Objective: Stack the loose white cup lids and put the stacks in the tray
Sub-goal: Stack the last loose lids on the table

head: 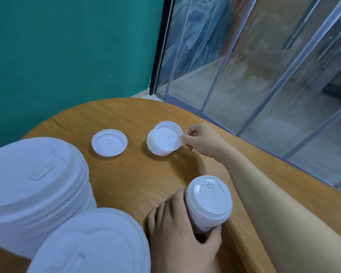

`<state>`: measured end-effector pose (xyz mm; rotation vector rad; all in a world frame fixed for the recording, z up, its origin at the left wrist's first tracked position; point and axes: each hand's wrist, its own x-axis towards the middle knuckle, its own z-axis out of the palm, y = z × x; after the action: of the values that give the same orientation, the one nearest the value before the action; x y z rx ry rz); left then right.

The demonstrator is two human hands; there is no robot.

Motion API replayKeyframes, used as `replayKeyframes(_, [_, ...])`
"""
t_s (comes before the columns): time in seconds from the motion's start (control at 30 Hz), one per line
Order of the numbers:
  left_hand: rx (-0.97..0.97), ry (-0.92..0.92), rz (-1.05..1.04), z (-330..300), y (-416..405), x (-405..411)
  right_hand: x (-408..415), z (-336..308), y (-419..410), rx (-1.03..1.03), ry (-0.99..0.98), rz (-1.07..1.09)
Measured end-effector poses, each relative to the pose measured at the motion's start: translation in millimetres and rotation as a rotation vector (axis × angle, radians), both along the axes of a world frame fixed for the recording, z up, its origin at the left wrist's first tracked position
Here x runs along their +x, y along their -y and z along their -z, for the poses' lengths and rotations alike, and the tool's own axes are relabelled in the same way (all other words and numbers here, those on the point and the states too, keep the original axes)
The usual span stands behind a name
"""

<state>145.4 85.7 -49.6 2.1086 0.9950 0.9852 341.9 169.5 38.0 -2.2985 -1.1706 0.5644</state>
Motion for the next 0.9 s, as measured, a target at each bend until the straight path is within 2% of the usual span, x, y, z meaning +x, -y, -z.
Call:
replayKeyframes(0.13, [-0.032,-0.003,0.014,-1.4,-0.5,-1.4,3.2,-3.1,19.7,0.226,-0.047,0.075])
replayKeyframes(0.23, [-0.049,0.027,0.012,-3.8,0.1,-1.1,11.6,1.4,41.5,0.427,0.115,0.152])
replayKeyframes(0.3, [-0.046,0.030,0.012,-5.0,0.7,-1.5,19.3,6.4,57.9,0.493,0.229,0.163])
replayKeyframes(0.5, [-0.061,0.010,0.034,-7.6,1.2,-7.2,33.2,22.7,95.7,0.398,0.595,-0.008])
replayKeyframes(0.77, [-0.068,-0.082,0.053,-6.1,0.1,-9.3,29.2,32.2,113.2,0.304,0.788,-0.045])
replayKeyframes(0.9, [-0.066,-0.074,0.055,-8.2,1.7,-10.4,23.9,44.3,130.7,0.181,0.765,-0.053])
